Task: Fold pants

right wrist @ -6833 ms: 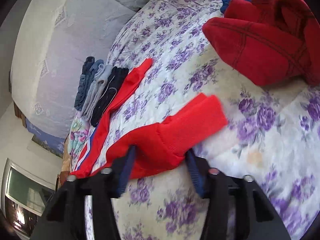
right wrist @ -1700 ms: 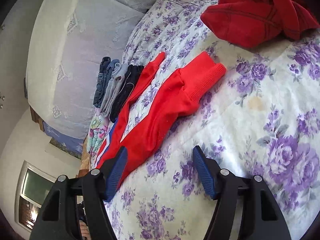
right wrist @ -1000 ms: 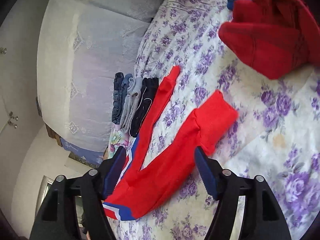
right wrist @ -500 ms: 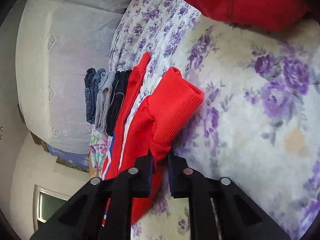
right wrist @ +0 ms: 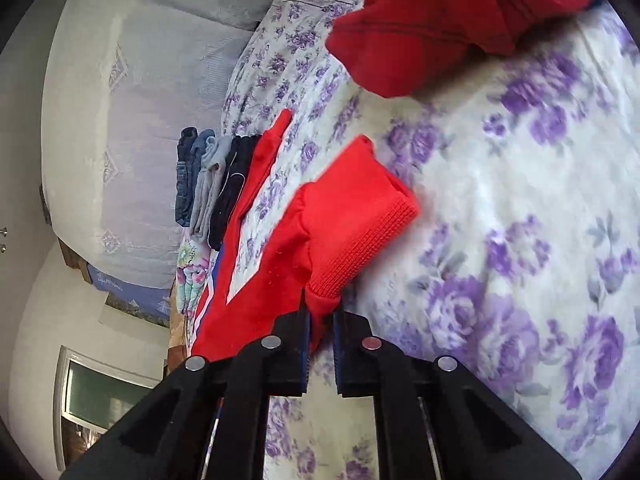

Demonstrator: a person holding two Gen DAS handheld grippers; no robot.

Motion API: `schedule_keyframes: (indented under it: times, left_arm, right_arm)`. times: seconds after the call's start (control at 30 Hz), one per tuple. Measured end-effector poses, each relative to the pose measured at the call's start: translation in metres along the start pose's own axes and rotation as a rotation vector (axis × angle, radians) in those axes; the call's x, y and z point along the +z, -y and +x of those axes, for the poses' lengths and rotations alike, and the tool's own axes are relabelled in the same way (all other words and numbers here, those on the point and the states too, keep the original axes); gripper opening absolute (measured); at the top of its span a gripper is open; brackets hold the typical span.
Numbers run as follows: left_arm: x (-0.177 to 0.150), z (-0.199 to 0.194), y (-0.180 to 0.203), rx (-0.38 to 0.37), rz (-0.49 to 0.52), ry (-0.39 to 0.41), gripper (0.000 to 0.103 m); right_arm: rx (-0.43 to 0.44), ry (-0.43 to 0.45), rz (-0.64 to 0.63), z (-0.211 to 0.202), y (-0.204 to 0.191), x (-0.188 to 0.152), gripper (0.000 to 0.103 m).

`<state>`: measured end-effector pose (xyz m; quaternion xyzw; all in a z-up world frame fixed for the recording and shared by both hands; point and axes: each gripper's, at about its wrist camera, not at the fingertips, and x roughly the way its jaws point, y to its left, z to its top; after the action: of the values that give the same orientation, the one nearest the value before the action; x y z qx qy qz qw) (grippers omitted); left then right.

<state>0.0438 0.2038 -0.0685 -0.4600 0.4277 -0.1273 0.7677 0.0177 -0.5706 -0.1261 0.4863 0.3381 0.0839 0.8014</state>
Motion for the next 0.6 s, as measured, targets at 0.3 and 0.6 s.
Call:
schedule_keyframes:
  times: [0.3,0.6]
  left_arm:
    - [0.004,0.031,0.016,0.022,0.007,0.031,0.040]
    - [0.016,0.046,0.022,0.112,0.083,0.082,0.014]
  right_arm:
    - [-0.142,0.239,-0.185,-0.039,-0.040,-0.019,0.055]
    - [-0.102,0.289,-0.329,-0.051,-0.081,-0.038,0.074]
